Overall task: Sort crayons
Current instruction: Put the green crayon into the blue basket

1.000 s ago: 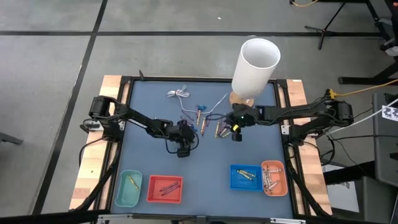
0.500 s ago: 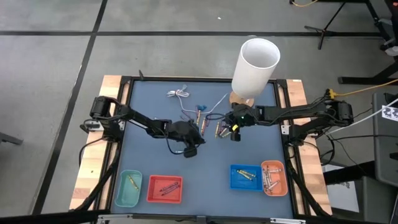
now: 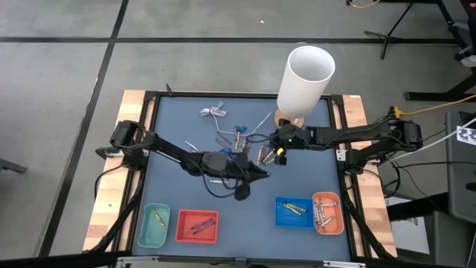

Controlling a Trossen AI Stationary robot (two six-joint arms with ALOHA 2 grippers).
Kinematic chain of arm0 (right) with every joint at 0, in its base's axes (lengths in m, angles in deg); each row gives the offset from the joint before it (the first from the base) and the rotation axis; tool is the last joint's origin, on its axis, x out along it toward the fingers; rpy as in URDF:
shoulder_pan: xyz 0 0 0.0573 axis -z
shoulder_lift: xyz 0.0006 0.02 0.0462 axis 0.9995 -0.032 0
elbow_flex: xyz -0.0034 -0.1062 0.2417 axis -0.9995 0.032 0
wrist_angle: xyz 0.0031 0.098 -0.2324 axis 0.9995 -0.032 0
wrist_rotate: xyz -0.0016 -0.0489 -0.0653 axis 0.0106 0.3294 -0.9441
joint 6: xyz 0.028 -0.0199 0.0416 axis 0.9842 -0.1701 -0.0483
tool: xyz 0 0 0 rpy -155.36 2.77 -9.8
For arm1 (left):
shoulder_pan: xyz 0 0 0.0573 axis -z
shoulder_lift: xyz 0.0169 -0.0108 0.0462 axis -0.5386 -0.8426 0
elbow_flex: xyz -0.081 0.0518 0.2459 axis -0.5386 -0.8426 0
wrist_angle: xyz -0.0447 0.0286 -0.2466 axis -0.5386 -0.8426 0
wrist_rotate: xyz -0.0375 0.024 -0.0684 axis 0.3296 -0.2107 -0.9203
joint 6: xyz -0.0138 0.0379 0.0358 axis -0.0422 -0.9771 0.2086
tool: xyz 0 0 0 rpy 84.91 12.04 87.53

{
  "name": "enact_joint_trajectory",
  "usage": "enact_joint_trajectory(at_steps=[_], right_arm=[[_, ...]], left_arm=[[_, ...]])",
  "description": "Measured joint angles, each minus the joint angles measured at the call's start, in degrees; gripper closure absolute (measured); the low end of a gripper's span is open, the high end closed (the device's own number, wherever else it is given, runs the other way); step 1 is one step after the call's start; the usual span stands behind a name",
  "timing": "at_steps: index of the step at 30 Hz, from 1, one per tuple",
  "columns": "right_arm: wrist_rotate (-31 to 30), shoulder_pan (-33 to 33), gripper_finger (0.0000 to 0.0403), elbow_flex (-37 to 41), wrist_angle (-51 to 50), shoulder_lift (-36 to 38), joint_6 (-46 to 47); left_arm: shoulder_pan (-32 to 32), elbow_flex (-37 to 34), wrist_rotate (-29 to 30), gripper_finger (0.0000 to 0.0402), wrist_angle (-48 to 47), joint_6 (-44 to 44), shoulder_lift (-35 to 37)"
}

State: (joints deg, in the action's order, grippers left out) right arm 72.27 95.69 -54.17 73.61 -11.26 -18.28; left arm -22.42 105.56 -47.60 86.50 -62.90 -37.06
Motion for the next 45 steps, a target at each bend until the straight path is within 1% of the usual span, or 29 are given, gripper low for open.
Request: enact_joint_trajectory(at_steps=[2, 6, 11, 16, 21, 24, 28, 31, 38, 41, 45], right_arm=[[-1.1, 0.0, 0.0262, 0.0, 0.2, 0.0, 0.0], [-1.5, 0.0, 0.0262, 0.0, 0.3, 0.0, -0.3], [-1.7, 0.0, 0.0262, 0.0, 0.3, 0.0, -4.1], [-1.6, 0.0, 0.0262, 0.0, 0.3, 0.0, -4.5], [-1.7, 0.0, 0.0262, 0.0, 0.3, 0.0, -4.6], [-1.6, 0.0, 0.0262, 0.0, 0.3, 0.0, -4.6], [-1.6, 0.0, 0.0262, 0.0, 0.3, 0.0, -4.6], [-1.6, 0.0, 0.0262, 0.0, 0.3, 0.0, -4.6], [-1.6, 0.0, 0.0262, 0.0, 0.2, 0.0, -4.2], [-3.1, 0.0, 0.0262, 0.0, 0.2, 0.0, -3.3], [-5.6, 0.0, 0.0262, 0.0, 0.1, 0.0, -1.2]], left_arm=[[0.8, 4.0, -0.1, 0.0390, 0.0, -0.8, -2.1], [1.9, 11.5, -0.6, 0.0389, 0.1, -1.0, -7.2], [3.1, 20.4, -0.8, 0.0389, 0.0, -0.9, -14.8], [3.9, 28.3, -0.9, 0.0389, 0.0, -0.9, -22.7], [3.8, 35.0, -1.4, 0.0389, -0.6, 2.7, -29.4], [2.4, 36.6, -5.9, 0.0389, -3.3, 5.2, -30.0], [1.0, 37.5, -9.2, 0.0377, -4.2, 7.1, -29.7], [0.9, 37.4, -9.7, 0.0354, -6.2, 8.4, -29.8], [0.5, 37.4, -9.7, 0.0301, -6.2, 8.5, -29.8], [0.1, 37.4, -9.7, 0.0289, -6.3, 8.5, -29.8], [-0.9, 37.4, -10.7, 0.0288, -6.8, 8.0, -29.7]])
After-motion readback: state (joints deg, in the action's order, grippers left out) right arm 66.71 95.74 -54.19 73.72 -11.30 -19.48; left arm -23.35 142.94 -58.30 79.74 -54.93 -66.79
